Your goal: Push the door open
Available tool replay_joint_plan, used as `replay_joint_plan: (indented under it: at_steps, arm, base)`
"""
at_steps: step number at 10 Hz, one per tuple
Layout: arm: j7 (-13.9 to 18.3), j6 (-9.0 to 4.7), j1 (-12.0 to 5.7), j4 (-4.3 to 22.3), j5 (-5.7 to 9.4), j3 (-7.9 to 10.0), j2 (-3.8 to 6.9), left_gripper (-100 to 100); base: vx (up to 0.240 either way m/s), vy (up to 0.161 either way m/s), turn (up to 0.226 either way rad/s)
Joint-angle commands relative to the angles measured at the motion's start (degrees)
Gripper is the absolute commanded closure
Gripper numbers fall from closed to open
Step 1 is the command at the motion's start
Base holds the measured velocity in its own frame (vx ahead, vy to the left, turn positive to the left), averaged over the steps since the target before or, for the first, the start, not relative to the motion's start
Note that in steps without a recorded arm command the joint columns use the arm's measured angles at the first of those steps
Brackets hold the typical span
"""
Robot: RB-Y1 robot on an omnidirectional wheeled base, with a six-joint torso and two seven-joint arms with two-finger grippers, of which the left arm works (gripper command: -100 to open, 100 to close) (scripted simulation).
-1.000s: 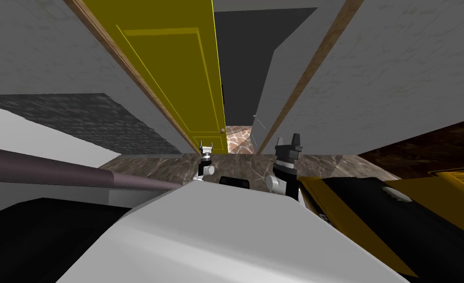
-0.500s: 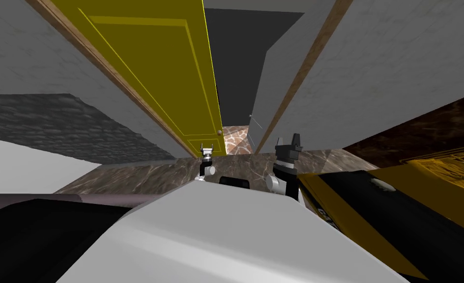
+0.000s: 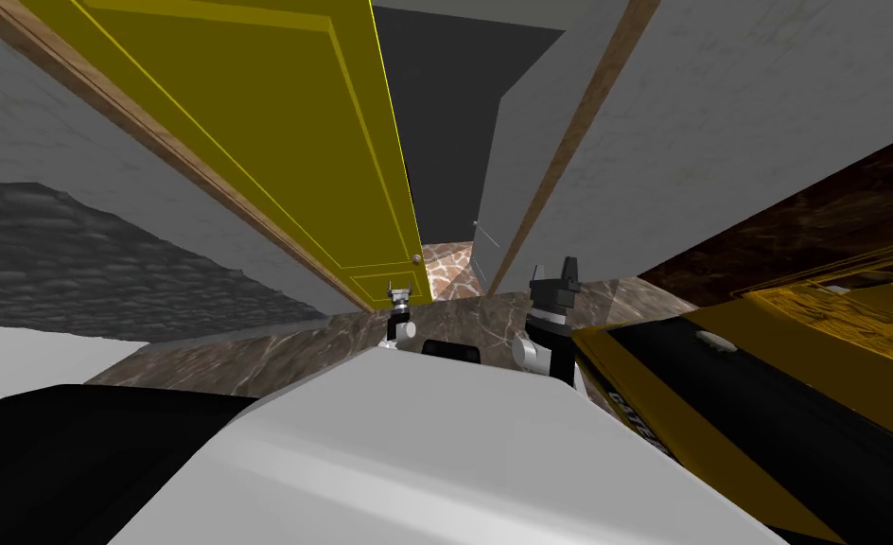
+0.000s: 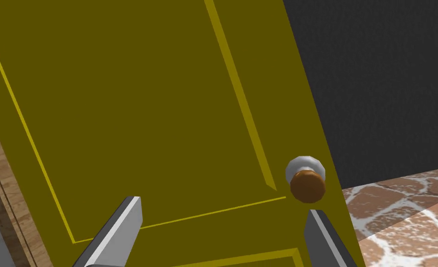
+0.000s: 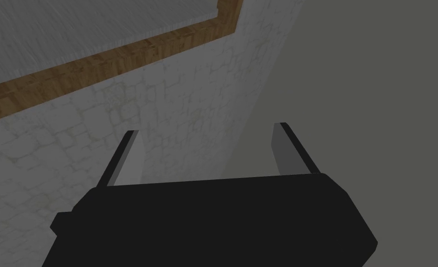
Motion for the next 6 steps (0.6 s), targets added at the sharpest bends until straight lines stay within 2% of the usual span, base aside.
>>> replay_joint_plan:
  at_steps: [1,2,3,6]
  arm:
    - [1.68,-0.54,-0.38,1.78,1.08,-0.09,-0.3,-100]
    - [3.58,-1.21,-1.08,4.24,2.3,-0.16,-0.63,-100]
    - [3.58,-1.21,-1.08,4.24,2.3,-0.16,-0.63,-100]
    - [6.35,-2.19,-2.09,7.82,4.08,-0.27,-1.16,-100]
  base:
    - [0.062,0.072,-0.161]
    - [0.074,0.091,-0.226]
    - [0.074,0.07,-0.129]
    - [0.062,0.062,-0.125]
